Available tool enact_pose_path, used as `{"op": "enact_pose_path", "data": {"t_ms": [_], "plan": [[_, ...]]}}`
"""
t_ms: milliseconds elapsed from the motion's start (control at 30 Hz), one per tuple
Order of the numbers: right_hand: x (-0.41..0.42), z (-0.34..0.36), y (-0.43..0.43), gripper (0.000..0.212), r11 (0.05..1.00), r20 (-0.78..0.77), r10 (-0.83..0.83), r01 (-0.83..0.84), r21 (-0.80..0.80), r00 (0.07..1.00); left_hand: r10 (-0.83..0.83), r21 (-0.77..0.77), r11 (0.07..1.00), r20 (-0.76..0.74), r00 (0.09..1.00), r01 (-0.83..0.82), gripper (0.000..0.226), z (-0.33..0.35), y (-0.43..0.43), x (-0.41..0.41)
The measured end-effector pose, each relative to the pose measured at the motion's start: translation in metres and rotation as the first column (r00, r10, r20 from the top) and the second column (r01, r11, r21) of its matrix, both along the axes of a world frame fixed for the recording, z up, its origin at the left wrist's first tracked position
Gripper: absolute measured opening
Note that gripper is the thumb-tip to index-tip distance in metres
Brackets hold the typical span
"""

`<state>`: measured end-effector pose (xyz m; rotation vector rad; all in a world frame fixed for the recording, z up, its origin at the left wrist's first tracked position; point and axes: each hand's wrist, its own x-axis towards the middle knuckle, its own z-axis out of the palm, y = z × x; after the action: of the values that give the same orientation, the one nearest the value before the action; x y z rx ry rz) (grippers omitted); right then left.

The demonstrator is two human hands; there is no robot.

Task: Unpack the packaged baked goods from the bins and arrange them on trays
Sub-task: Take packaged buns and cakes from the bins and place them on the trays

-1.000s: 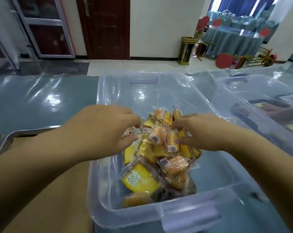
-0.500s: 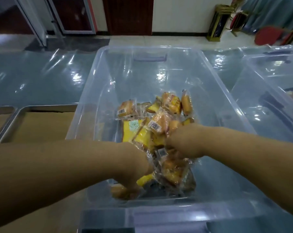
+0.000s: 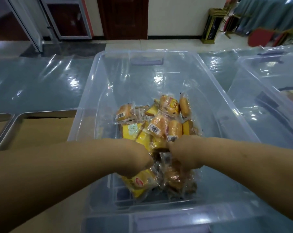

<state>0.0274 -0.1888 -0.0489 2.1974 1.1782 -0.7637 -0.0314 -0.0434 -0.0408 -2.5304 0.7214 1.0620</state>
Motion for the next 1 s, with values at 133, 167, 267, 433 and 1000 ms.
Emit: {"op": "enact_pose_path", "data": {"t_ms": [133, 167, 267, 433, 1000], "plan": [[0.008, 0.016, 0.0, 0.026, 0.988, 0.01, -0.09, 0.088, 0.126, 0.996, 0.176, -0.148, 0.976, 0.115, 0.978, -0.158, 0.037, 0.014, 0.017, 0.022], [0.014, 0.018, -0.002, 0.027, 0.977, 0.02, -0.124, 0.118, 0.18, 0.992, 0.211, -0.196, 0.963, 0.133, 0.968, -0.183, 0.034, 0.018, 0.021, 0.029], [0.029, 0.032, -0.007, 0.04, 0.941, 0.089, -0.217, 0.183, 0.286, 0.972, 0.306, -0.292, 0.926, 0.202, 0.93, -0.24, 0.029, 0.028, 0.03, 0.051], [0.056, 0.041, -0.005, 0.028, 0.915, 0.132, -0.318, 0.267, 0.303, 0.939, 0.429, -0.37, 0.869, 0.229, 0.874, -0.329, 0.024, 0.02, 0.027, 0.088], [0.075, 0.004, 0.009, 0.061, 0.881, -0.051, -0.409, 0.408, 0.238, 0.911, 0.595, -0.485, 0.717, 0.052, 0.802, -0.5, 0.058, -0.024, 0.017, 0.126]]}}
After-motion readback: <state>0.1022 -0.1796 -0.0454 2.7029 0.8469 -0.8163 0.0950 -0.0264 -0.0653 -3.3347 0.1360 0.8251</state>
